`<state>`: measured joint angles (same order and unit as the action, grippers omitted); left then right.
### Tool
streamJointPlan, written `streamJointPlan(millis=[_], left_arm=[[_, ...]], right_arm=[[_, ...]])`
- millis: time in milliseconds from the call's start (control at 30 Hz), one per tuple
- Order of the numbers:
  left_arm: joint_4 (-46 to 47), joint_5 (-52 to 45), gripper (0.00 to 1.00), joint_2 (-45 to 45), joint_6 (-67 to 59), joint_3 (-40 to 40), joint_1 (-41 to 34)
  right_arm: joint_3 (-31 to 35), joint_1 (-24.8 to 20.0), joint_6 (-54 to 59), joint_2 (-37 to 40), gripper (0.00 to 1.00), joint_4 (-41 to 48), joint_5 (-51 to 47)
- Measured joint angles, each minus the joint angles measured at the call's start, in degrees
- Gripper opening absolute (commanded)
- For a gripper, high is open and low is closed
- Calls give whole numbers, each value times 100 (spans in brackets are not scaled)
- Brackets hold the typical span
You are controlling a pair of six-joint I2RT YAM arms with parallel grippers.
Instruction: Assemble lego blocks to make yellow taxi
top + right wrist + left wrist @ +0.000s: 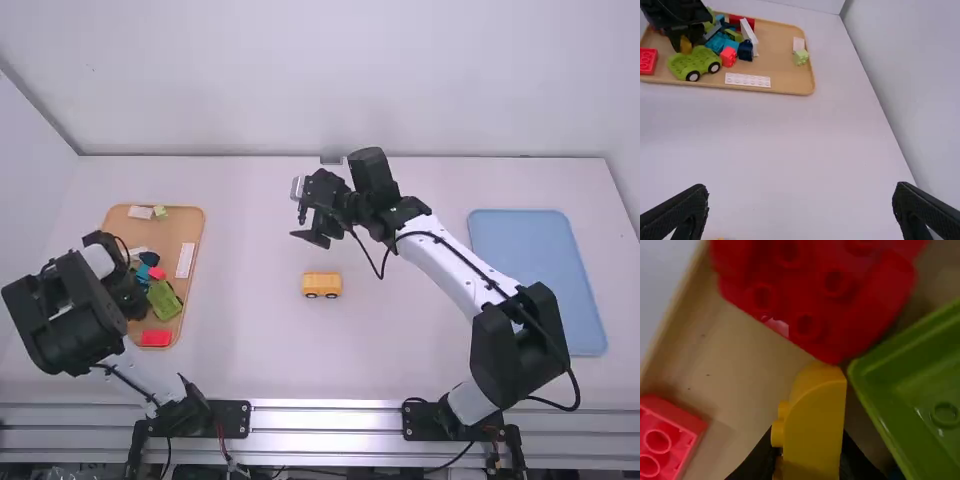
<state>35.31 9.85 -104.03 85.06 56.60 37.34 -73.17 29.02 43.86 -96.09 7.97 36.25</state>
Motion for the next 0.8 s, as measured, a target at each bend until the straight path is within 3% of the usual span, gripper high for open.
streamJointPlan(millis=[233,433,567,800], left_arm=[[389,-234,9,81,-1462,507,0],[542,-262,7,968,-2284,518,-13],[-96,-442,2,1939,-3436,317,-254],[-1414,-1440,2,2872,-6037,-328,-1751]], right_arm=[[0,-33,-31,-2,98,-4,-44],[0,-192,-280,0,99,-28,-50],[0,-247,-614,-2,98,-157,-52],[0,-256,-1222,0,99,-195,-59]])
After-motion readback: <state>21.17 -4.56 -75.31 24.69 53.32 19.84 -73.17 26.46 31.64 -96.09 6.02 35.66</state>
